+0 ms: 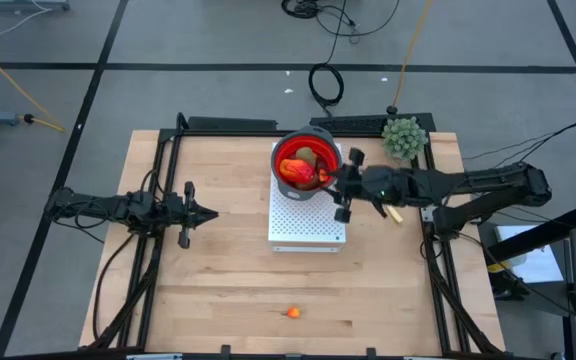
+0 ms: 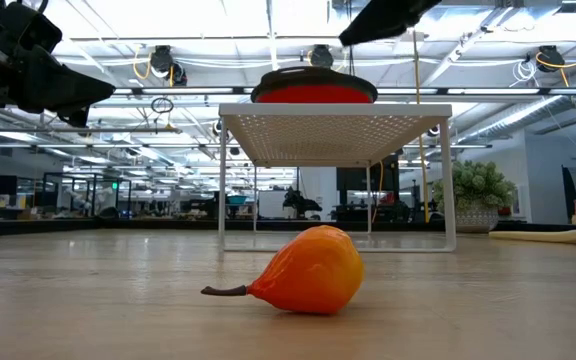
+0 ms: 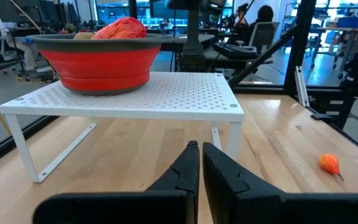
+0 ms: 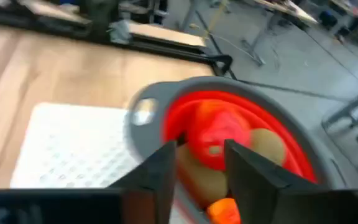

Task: Pick & Place Fruit
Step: Put the orange pear into the red strainer bowl

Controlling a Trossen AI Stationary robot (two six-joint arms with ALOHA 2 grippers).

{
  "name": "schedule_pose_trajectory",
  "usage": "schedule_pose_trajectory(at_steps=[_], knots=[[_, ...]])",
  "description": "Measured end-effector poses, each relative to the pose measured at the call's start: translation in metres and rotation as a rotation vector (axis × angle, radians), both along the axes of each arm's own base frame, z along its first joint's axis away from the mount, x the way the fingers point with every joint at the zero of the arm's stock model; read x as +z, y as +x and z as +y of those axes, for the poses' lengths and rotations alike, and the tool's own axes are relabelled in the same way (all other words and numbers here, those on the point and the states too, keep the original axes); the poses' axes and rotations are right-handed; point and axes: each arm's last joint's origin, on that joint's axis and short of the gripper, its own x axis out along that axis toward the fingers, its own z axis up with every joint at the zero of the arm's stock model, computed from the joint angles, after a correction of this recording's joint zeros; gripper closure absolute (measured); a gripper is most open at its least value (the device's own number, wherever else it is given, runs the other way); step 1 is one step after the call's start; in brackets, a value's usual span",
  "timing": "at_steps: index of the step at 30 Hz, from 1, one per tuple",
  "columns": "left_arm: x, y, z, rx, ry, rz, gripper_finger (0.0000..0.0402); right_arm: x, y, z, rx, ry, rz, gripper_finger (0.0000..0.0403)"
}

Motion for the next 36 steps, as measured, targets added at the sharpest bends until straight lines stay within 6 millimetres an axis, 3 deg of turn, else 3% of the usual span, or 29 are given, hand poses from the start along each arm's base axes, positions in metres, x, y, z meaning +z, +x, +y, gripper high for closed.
schedule_pose_trajectory(at_steps=[5, 9, 23, 36], knots=[[0.0, 0.0, 0.0, 0.0, 0.004, 0.0, 0.0382, -0.001, -0.004, 0.031, 0.075, -0.081, 0.028, 0.0345], [0.0, 0.0, 0.0, -0.001, 0.023, 0.0, 0.0382, 0.0, -0.011, 0.043, 0.128, -0.091, 0.048, 0.0396], [0.0, 0.0, 0.0, -0.001, 0.023, 0.0, 0.0382, 0.022, -0.065, 0.05, 0.312, 0.105, 0.02, 0.0402], [0.002, 0.0, 0.005, 0.166, -0.017, -0.029, 0.0382, -0.027, -0.115, 0.046, 0.463, 0.213, -0.171, 0.0402]])
